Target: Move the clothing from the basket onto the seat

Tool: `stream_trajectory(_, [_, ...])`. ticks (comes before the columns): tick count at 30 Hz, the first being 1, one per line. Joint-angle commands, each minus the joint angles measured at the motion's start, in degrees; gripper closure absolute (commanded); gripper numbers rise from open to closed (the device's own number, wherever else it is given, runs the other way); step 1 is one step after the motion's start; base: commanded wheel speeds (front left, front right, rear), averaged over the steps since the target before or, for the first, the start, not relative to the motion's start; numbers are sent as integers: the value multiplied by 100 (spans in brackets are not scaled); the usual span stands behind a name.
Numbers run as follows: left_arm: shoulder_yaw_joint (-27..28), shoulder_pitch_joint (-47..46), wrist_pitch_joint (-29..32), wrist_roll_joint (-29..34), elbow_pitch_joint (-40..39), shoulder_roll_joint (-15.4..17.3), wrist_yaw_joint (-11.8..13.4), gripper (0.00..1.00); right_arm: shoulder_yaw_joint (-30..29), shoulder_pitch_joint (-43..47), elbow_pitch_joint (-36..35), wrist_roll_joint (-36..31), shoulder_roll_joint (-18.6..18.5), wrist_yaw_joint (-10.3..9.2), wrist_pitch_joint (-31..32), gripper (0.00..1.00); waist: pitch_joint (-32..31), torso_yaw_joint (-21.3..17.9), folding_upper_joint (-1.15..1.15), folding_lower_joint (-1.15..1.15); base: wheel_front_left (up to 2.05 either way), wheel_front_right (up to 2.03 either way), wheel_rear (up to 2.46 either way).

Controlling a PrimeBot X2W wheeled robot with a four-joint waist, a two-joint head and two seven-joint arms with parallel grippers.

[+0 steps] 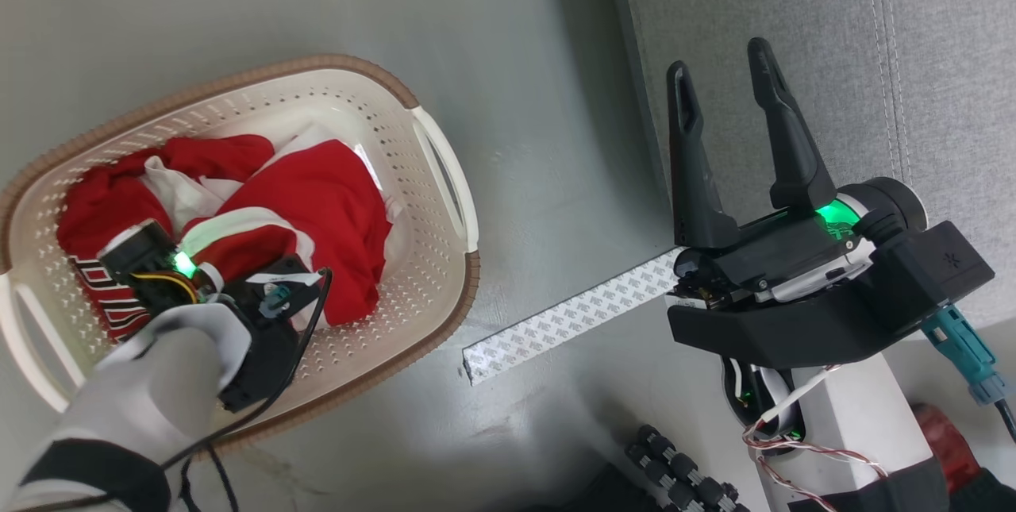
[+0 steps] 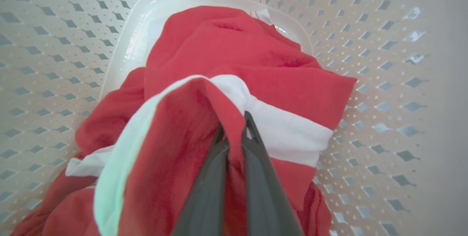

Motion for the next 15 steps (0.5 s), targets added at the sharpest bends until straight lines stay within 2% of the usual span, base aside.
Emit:
stream_trajectory(1, [26, 155, -41, -64, -37, 2, 22, 100, -18, -25, -3, -7, 17, 2, -12, 0, -54, 49, 0, 0, 0, 0, 0])
stream_trajectory(9, [396, 783, -41, -725, -1469, 106, 210, 100, -102, 126, 44, -120, -3, 3, -12, 0, -397, 331, 0, 0, 0, 0, 0])
stream_trajectory(15, [678, 1271, -42, -1188, -2482, 88, 399, 100, -179, 228, 71, -189, -215, 3, -12, 0, -808, 680, 0, 0, 0, 0, 0])
